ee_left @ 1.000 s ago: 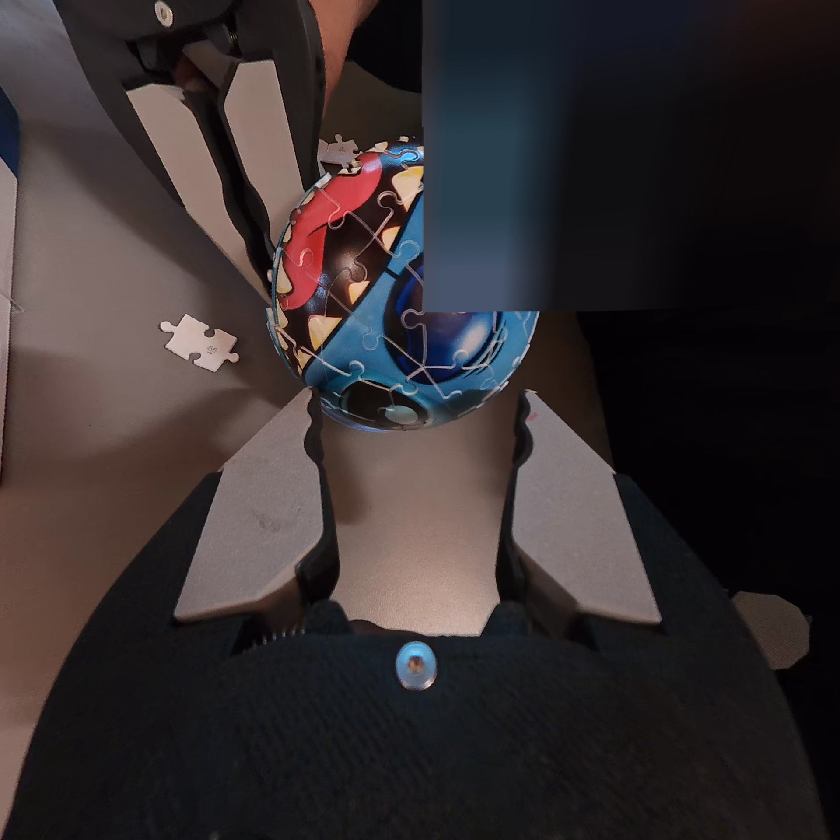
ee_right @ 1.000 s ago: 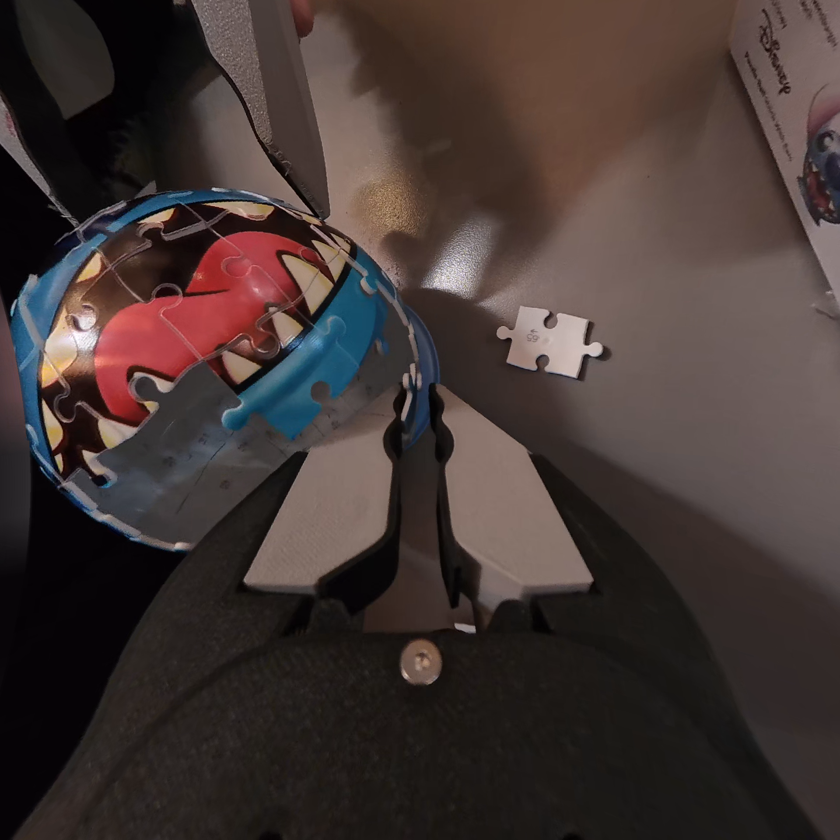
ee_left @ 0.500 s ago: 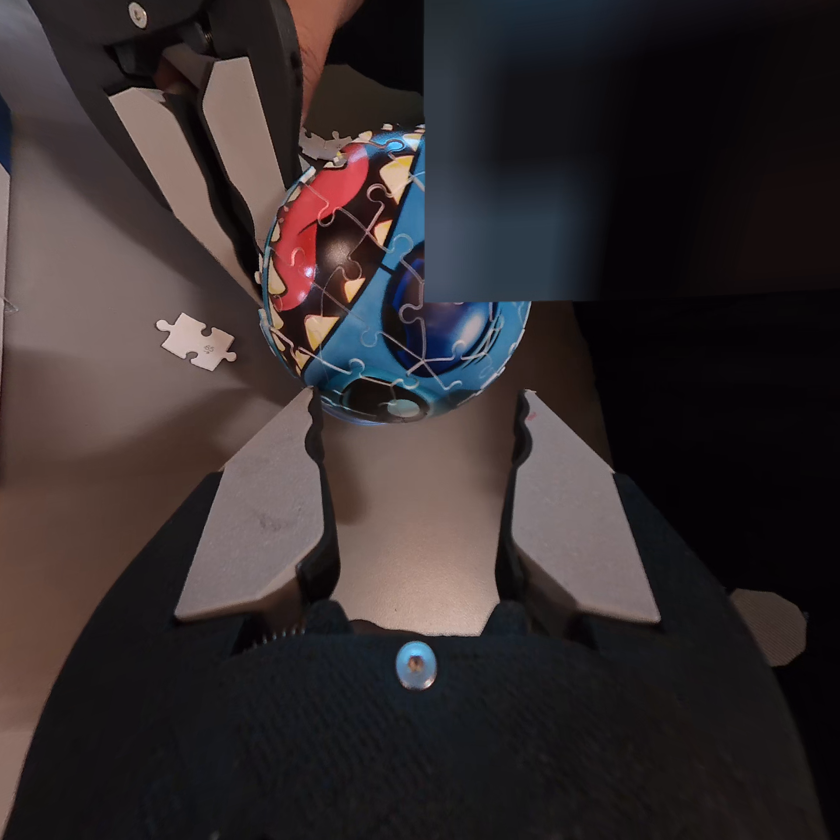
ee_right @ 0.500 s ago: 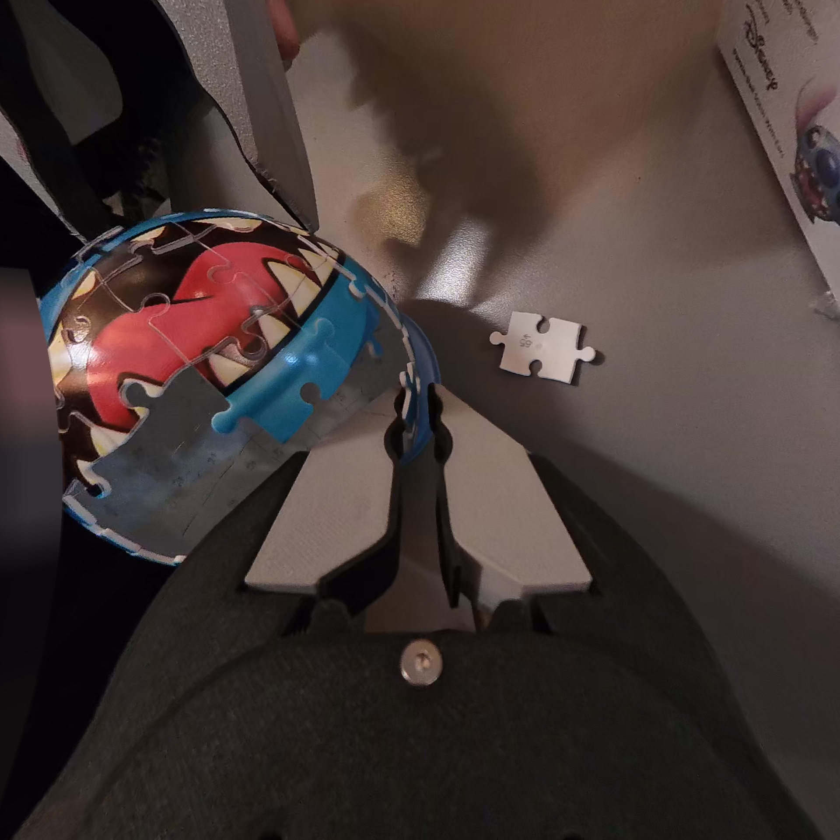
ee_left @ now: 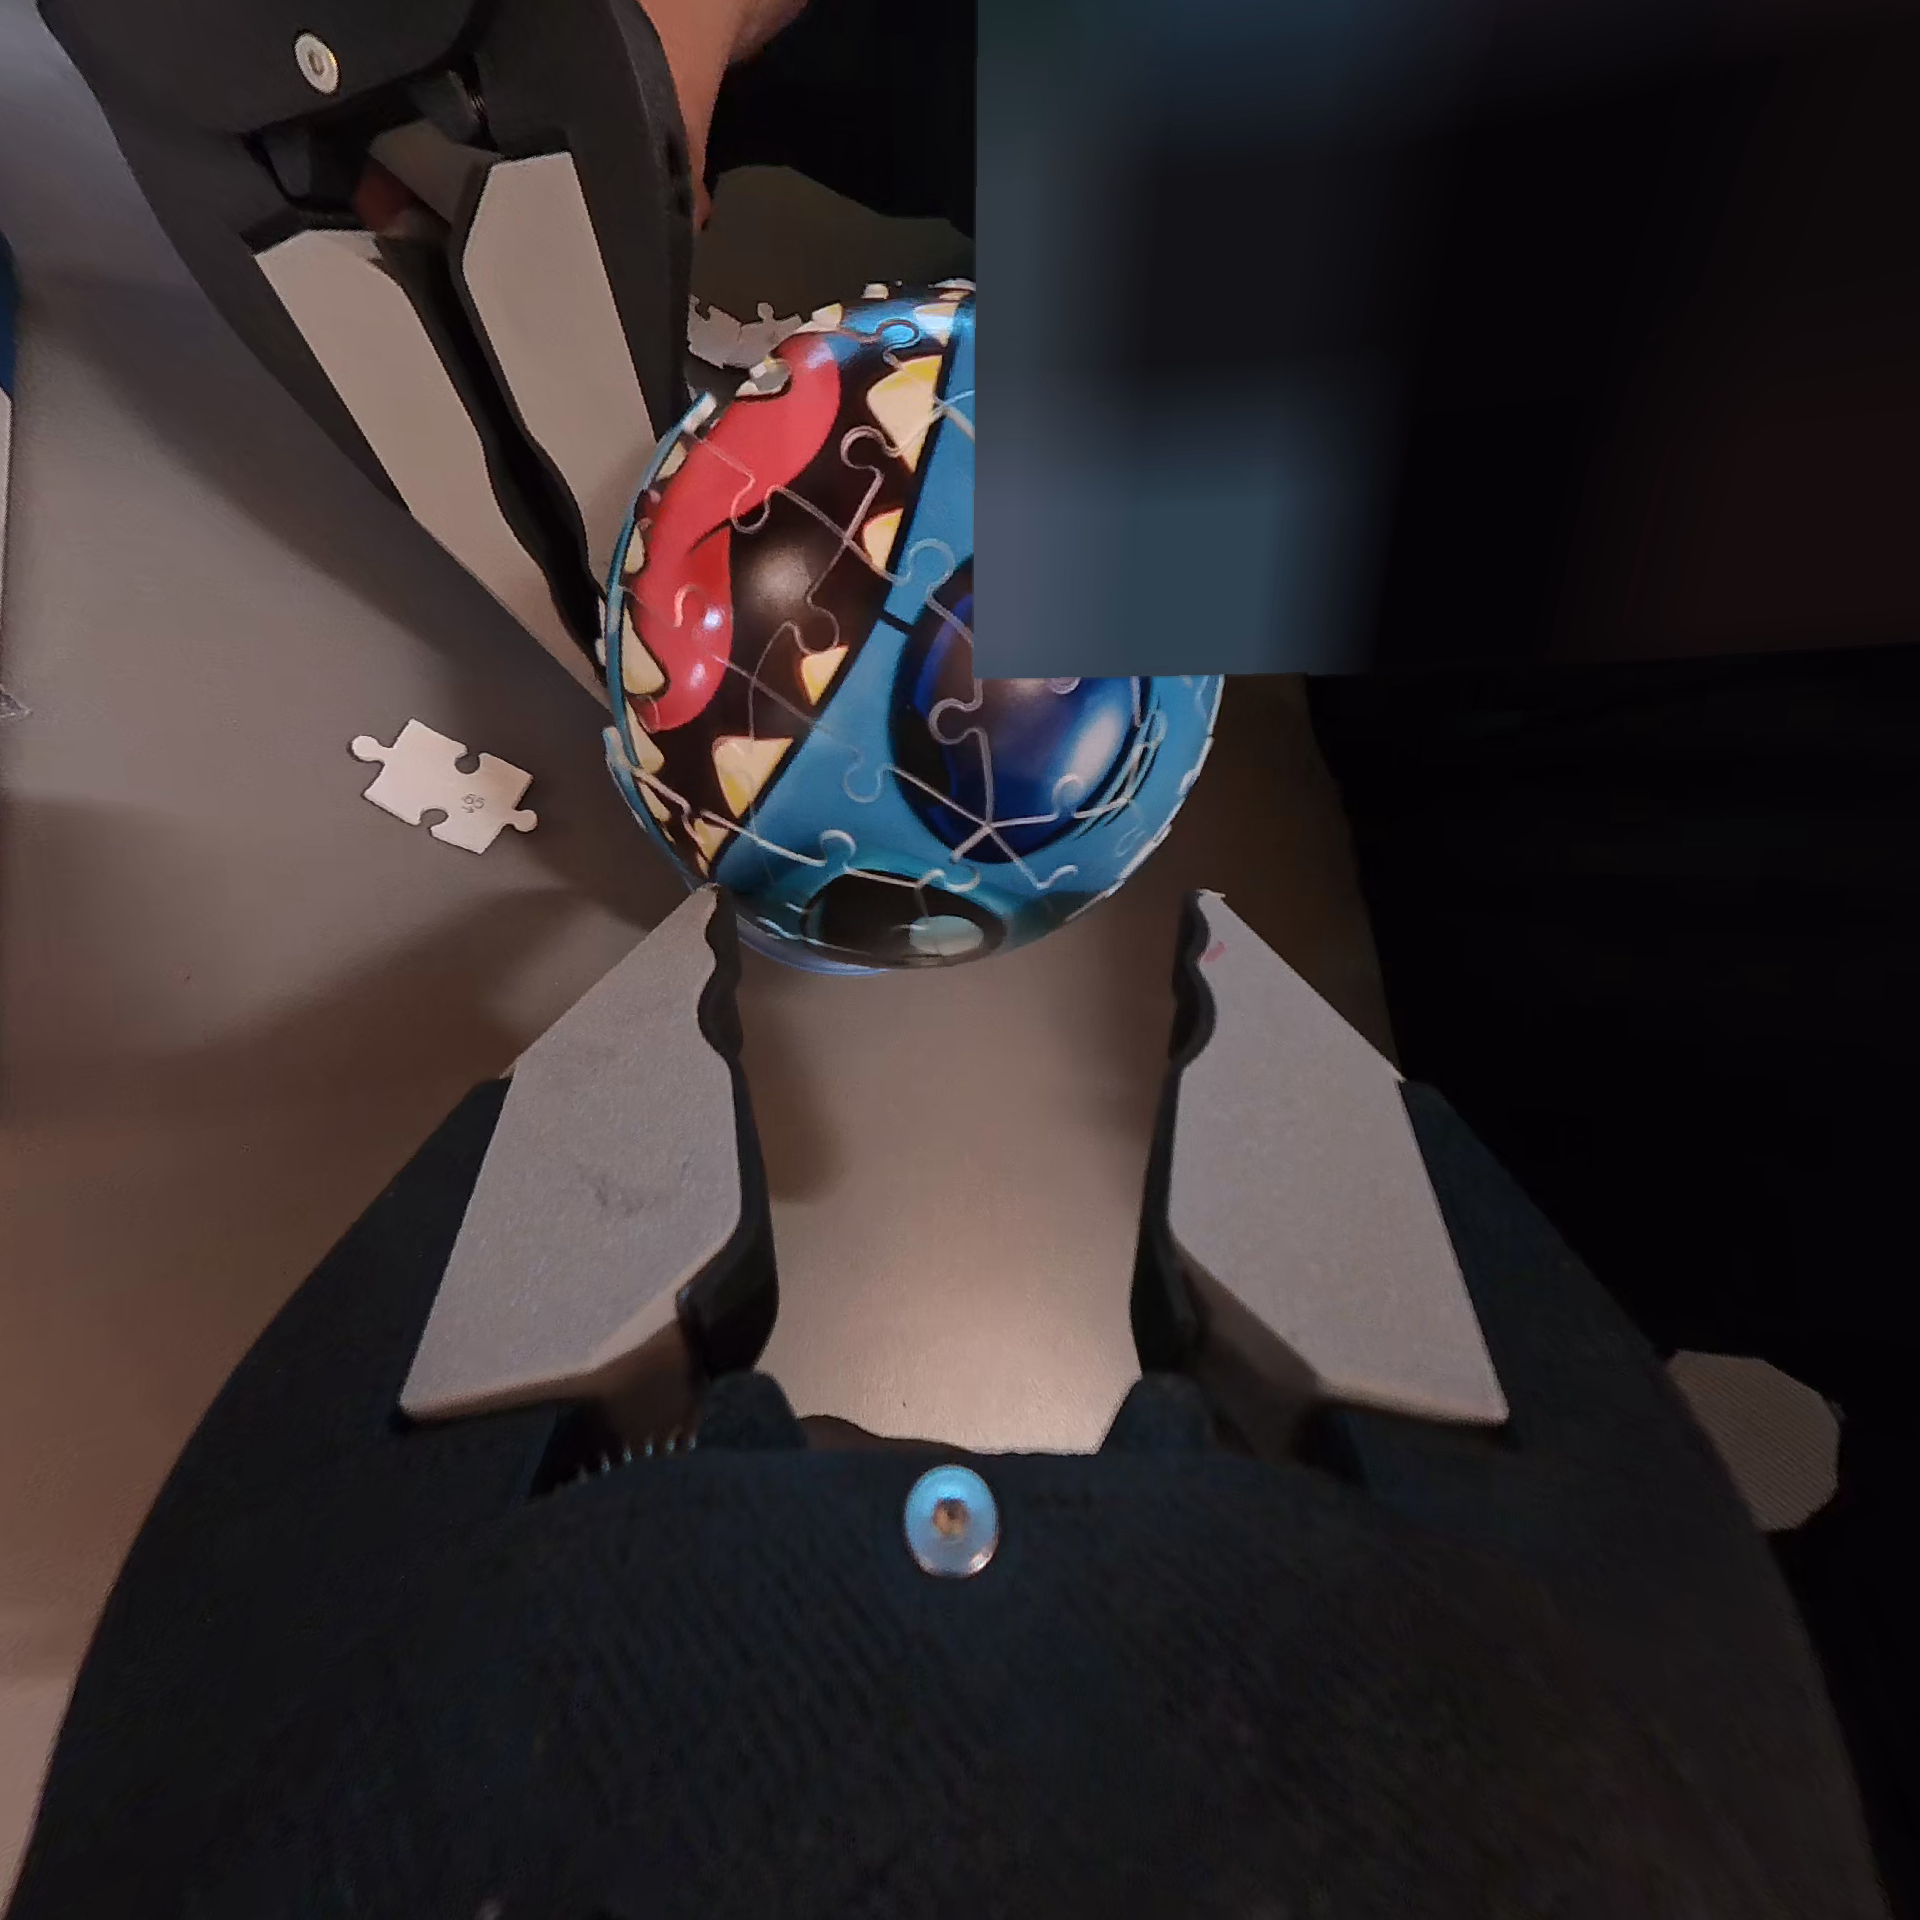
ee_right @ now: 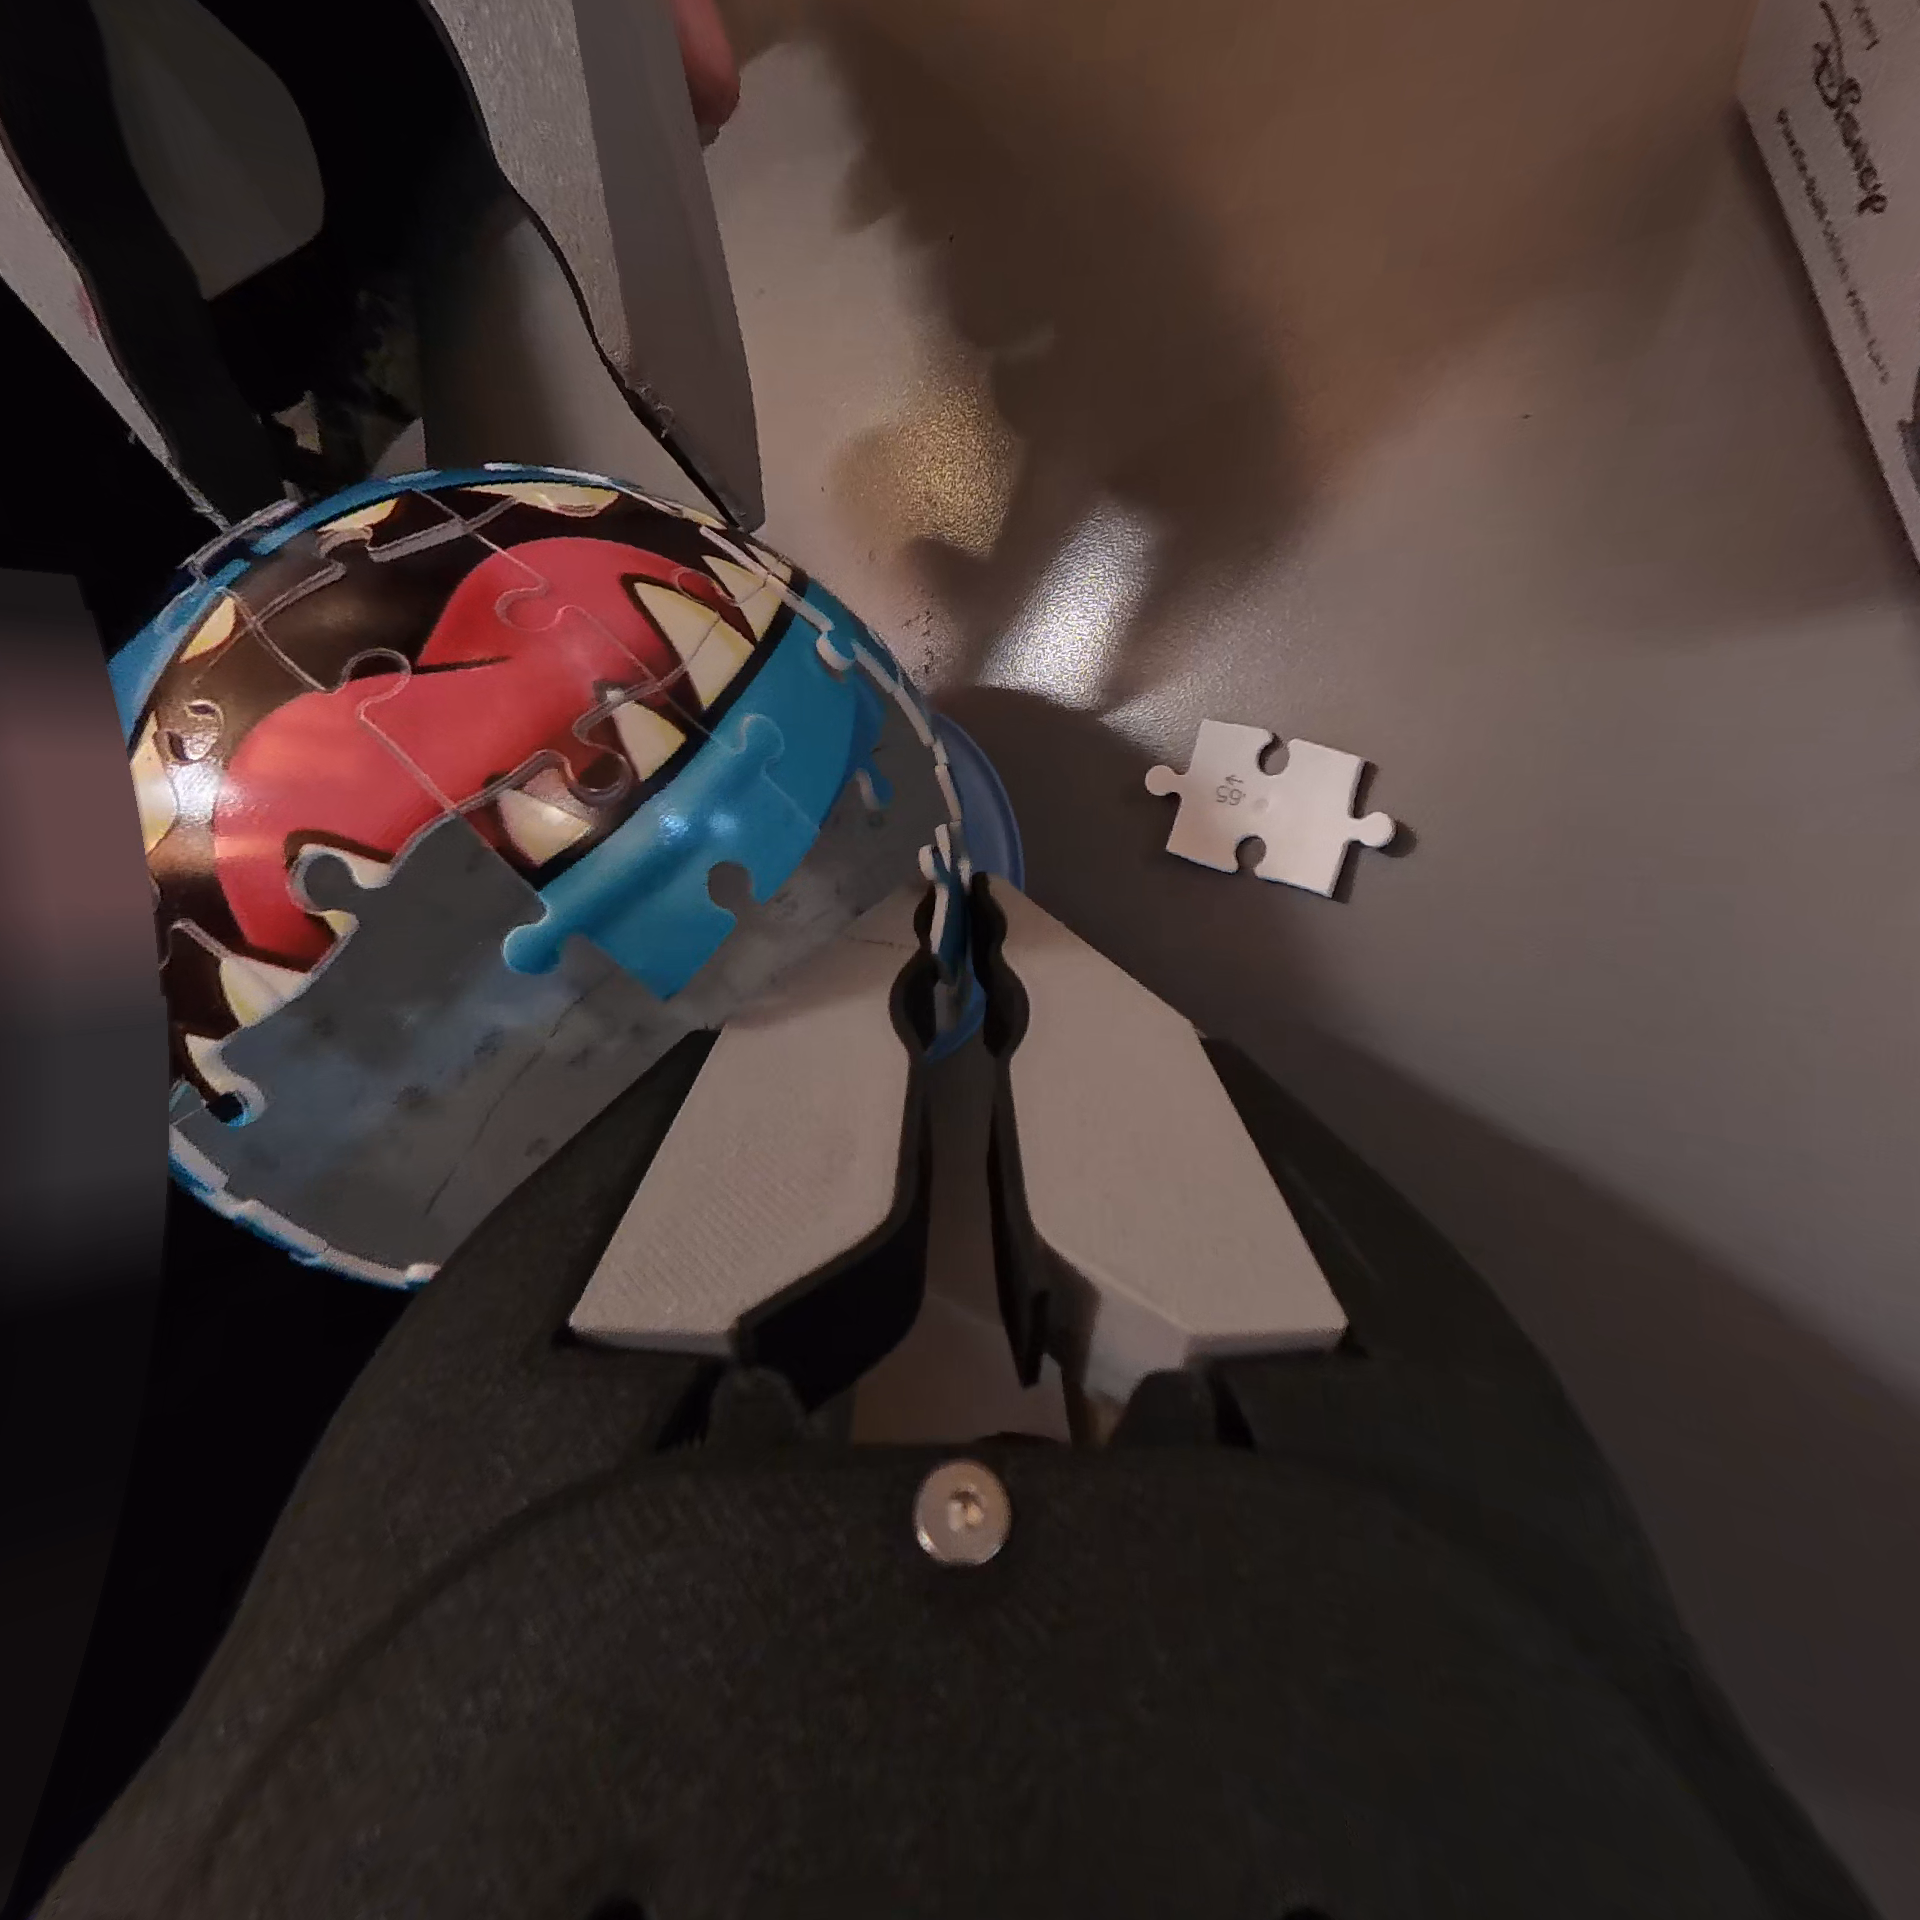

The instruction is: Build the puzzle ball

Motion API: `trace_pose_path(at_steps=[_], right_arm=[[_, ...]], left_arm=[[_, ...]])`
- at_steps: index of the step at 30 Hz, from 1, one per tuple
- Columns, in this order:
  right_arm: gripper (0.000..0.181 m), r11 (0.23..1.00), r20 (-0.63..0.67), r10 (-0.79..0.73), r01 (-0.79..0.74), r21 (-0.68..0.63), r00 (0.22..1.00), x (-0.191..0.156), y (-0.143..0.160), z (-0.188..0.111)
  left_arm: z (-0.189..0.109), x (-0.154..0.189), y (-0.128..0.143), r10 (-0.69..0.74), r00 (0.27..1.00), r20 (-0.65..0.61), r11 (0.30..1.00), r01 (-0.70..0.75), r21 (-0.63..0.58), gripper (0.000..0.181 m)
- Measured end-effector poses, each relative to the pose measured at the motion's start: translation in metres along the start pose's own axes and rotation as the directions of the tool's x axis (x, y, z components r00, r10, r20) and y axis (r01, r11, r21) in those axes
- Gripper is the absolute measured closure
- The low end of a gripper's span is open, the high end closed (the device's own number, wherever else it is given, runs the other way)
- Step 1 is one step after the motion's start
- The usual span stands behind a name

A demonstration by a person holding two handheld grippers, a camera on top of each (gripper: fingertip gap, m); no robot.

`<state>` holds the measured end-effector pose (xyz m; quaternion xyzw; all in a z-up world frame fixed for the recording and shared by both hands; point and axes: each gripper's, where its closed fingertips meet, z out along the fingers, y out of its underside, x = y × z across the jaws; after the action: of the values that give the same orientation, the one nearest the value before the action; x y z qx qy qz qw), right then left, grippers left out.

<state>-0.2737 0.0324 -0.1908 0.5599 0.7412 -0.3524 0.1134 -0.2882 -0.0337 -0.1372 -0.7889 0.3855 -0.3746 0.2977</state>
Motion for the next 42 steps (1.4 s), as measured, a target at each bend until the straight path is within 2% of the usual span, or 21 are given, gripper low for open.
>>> trace_pose_path(at_steps=[15, 33, 39, 41, 42], right_arm=[[0.175, 0.998, 0.074, 0.051, -0.055, 0.042, 0.996, -0.005, -0.0057, 0.0006], [0.18, 1.0, -0.001, -0.022, 0.022, -0.003, 1.0, -0.0034, -0.0011, 0.003], [0.178, 1.0, 0.02, 0.025, -0.026, 0.013, 0.999, -0.0016, -0.0025, 0.0056], [0.169, 0.999, 0.017, 0.04, -0.04, -0.008, 0.999, 0.0014, 0.0021, 0.0058], [0.17, 0.999, 0.029, 0.045, -0.045, -0.009, 0.999, 0.0006, 0.0026, 0.0059]], left_arm=[[0.0025, 0.002, -0.0017, -0.002, 1.0, -0.014, 1.0, 0.003, 0.01, 0.098], [0.0064, 0.001, 0.0017, -0.005, 1.0, -0.014, 1.0, 0.005, -0.008, 0.097], [0.0061, 0.0006, 0.0014, -0.014, 1.0, -0.022, 1.0, 0.014, -0.004, 0.099], [0.0073, 0.0012, 0.0019, -0.011, 1.0, -0.021, 1.0, 0.011, -0.009, 0.097], [0.0076, 0.0015, 0.0021, -0.007, 1.0, -0.018, 1.0, 0.007, -0.012, 0.096]])
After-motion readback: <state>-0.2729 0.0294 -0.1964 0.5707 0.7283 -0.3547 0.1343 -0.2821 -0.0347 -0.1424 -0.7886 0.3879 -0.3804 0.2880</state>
